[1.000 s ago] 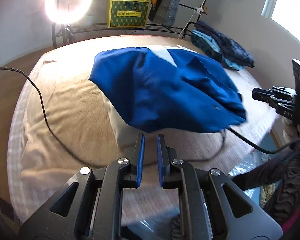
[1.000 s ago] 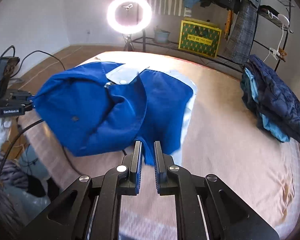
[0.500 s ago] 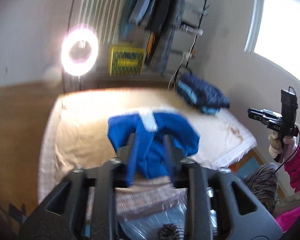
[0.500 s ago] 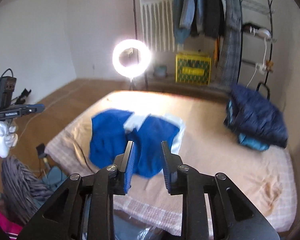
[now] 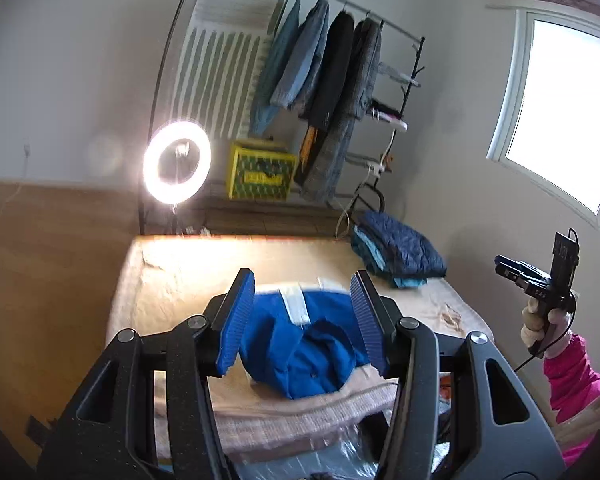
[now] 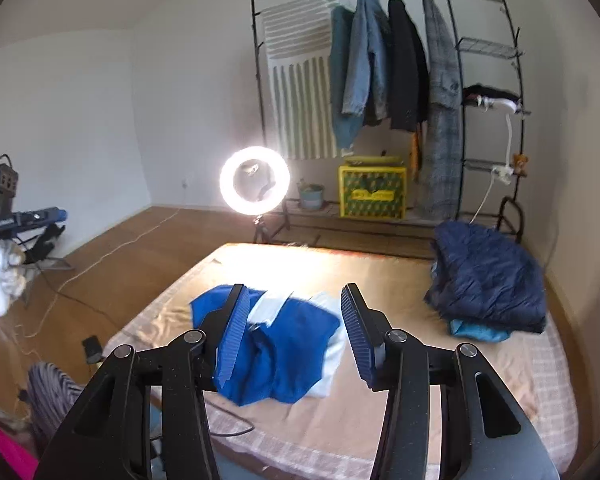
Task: Fold large clothes
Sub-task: 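Lay the blue-and-white jacket onto the bed with both tools and release, then grasp the blue jacket edge with both tools and fold it over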
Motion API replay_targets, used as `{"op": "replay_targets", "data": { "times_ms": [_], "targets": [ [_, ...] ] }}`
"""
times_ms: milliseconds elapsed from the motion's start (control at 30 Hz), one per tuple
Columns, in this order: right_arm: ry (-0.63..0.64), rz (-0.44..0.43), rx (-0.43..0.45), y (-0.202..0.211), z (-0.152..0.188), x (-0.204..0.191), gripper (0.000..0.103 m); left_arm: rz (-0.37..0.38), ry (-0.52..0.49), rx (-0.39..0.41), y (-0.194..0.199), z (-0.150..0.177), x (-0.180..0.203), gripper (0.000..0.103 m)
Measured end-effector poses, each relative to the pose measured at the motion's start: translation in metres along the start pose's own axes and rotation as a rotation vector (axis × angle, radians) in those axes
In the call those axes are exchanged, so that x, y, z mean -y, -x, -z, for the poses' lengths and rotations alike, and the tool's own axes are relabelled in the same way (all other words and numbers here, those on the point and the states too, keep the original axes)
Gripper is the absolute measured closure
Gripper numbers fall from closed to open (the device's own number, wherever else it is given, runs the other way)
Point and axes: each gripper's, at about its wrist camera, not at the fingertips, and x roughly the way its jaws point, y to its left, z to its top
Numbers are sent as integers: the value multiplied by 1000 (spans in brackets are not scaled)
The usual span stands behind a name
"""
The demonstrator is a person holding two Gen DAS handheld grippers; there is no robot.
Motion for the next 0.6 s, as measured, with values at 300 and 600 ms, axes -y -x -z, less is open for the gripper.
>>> {"op": "replay_targets", "data": {
  "times_ms": [300,600],
  "targets": [
    [-47,-20,26,9,-22,16,49,0,-23,31,0,-15,3,39],
    [-259,-96,-238,-100,74,34,49,61,224,-169,-143,86,-62,39]
  ]
}}
